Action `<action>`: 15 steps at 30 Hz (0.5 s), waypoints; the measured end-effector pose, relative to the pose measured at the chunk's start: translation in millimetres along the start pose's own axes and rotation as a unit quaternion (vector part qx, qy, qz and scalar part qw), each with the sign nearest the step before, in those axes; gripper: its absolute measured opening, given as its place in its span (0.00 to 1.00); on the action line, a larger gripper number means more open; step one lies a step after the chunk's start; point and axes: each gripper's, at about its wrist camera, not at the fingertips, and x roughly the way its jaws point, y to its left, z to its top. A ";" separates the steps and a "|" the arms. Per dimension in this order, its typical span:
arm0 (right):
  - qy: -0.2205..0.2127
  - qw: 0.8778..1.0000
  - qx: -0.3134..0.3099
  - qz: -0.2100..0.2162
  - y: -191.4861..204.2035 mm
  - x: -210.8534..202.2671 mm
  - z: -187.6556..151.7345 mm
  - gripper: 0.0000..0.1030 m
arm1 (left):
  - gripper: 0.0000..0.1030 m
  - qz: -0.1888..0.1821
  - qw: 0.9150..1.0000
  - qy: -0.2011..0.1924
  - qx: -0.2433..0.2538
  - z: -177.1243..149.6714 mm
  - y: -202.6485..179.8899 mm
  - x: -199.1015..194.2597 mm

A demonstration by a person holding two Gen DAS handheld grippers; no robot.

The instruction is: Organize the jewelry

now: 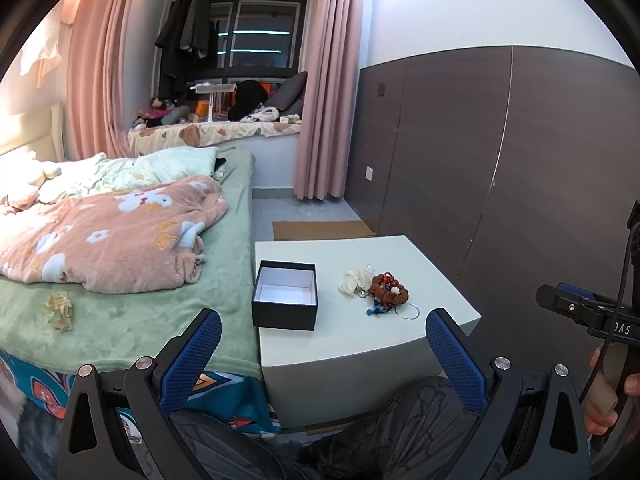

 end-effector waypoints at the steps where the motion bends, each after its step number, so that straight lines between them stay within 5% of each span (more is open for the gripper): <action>1: 0.000 1.000 0.000 -0.001 0.1 -0.2 0.1 1.00 | 0.99 0.000 1.000 -0.002 0.000 0.1 -2.5 -7.0; 15: -0.003 1.000 -0.001 -0.001 2.5 -4.7 1.3 1.00 | 0.99 0.002 1.000 -0.006 0.004 3.9 -4.9 -14.3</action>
